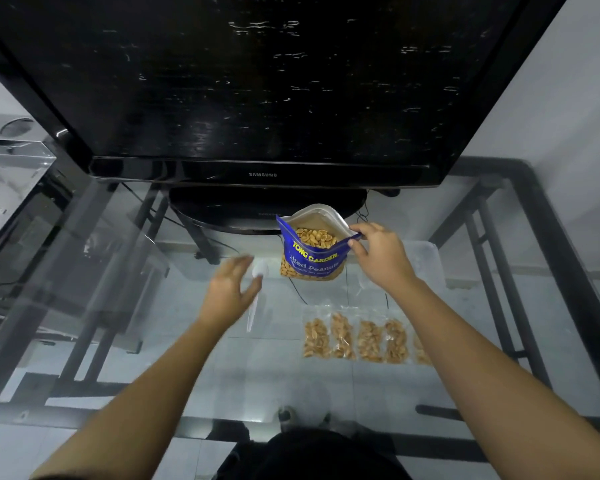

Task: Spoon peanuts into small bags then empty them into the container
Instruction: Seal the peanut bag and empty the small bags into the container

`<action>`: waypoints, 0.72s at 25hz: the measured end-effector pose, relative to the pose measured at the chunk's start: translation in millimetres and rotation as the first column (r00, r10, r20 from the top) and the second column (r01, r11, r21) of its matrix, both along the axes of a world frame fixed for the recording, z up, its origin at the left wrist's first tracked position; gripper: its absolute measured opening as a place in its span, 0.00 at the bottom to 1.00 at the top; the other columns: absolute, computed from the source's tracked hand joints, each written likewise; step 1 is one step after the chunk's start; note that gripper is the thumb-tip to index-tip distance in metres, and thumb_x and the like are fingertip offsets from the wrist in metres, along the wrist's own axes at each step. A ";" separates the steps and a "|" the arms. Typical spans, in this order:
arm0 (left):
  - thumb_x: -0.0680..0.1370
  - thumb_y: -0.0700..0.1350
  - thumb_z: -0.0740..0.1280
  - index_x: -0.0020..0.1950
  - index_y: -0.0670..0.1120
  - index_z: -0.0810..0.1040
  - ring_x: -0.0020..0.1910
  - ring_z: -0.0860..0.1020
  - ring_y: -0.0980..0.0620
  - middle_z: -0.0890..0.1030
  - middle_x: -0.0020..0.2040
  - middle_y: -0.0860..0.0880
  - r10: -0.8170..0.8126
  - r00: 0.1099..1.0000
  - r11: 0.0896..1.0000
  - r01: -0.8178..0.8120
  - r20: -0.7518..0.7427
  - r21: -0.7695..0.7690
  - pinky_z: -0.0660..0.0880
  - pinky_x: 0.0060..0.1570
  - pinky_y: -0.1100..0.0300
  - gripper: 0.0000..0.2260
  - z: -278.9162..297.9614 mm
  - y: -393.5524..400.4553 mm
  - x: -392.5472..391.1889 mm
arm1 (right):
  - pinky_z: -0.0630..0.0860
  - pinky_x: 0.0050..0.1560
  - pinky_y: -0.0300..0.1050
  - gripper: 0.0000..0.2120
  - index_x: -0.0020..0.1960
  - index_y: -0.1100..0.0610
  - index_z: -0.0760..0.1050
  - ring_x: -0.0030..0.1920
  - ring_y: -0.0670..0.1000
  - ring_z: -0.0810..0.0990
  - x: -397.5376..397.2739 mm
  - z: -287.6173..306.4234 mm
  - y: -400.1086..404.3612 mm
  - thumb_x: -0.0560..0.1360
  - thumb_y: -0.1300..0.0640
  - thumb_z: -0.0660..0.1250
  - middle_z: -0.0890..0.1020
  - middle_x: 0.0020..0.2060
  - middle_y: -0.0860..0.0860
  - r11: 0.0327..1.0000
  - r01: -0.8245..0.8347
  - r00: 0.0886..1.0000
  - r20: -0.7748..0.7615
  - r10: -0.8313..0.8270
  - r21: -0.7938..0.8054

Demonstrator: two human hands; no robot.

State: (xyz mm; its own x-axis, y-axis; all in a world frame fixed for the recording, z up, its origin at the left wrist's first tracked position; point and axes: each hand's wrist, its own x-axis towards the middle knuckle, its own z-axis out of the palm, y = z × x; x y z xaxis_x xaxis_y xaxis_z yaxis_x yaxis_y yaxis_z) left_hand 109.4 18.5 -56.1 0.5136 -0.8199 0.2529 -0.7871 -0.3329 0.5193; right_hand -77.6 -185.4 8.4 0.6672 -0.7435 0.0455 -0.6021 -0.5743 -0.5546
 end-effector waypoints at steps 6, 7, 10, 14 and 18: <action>0.74 0.42 0.70 0.70 0.42 0.67 0.60 0.75 0.47 0.77 0.61 0.41 -0.385 0.918 0.901 0.396 -0.092 0.177 0.70 0.62 0.59 0.26 78.9 -90.7 38.4 | 0.71 0.50 0.41 0.19 0.62 0.56 0.74 0.55 0.52 0.77 0.9 3.3 -9.8 0.72 0.53 0.70 0.79 0.56 0.53 0.989 -0.104 0.995 0.013 0.103 0.102; 0.74 0.41 0.69 0.69 0.41 0.69 0.57 0.77 0.48 0.78 0.58 0.41 -0.406 0.911 0.892 0.412 -0.072 0.185 0.73 0.60 0.56 0.24 79.4 -94.6 43.5 | 0.72 0.49 0.41 0.17 0.60 0.56 0.75 0.54 0.52 0.78 1.5 2.4 -11.7 0.72 0.54 0.70 0.81 0.54 0.53 0.988 -0.111 0.994 0.023 0.109 0.111; 0.76 0.41 0.67 0.66 0.40 0.72 0.54 0.76 0.47 0.77 0.56 0.41 -0.513 0.858 0.816 0.490 -0.008 0.308 0.72 0.53 0.61 0.19 78.6 -100.9 53.7 | 0.74 0.46 0.41 0.13 0.56 0.58 0.79 0.50 0.50 0.79 2.0 -1.4 -19.0 0.73 0.55 0.69 0.83 0.49 0.54 0.982 -0.114 0.993 0.039 0.109 0.151; 0.75 0.41 0.68 0.61 0.39 0.75 0.53 0.77 0.47 0.79 0.55 0.41 -0.591 0.806 0.758 0.564 -0.022 0.328 0.75 0.52 0.57 0.15 71.9 -103.0 53.2 | 0.72 0.42 0.36 0.10 0.52 0.58 0.80 0.48 0.47 0.78 6.4 -5.4 -24.3 0.74 0.55 0.68 0.84 0.47 0.53 0.980 -0.142 0.990 0.032 0.139 0.140; 0.75 0.41 0.68 0.55 0.38 0.79 0.49 0.74 0.57 0.82 0.51 0.40 -0.577 0.815 0.771 0.567 -0.060 0.288 0.78 0.47 0.56 0.11 66.6 -97.5 69.9 | 0.72 0.39 0.31 0.09 0.51 0.60 0.79 0.46 0.45 0.78 1.8 -10.0 -28.2 0.75 0.55 0.67 0.84 0.47 0.53 0.970 -0.107 0.994 0.043 0.100 0.217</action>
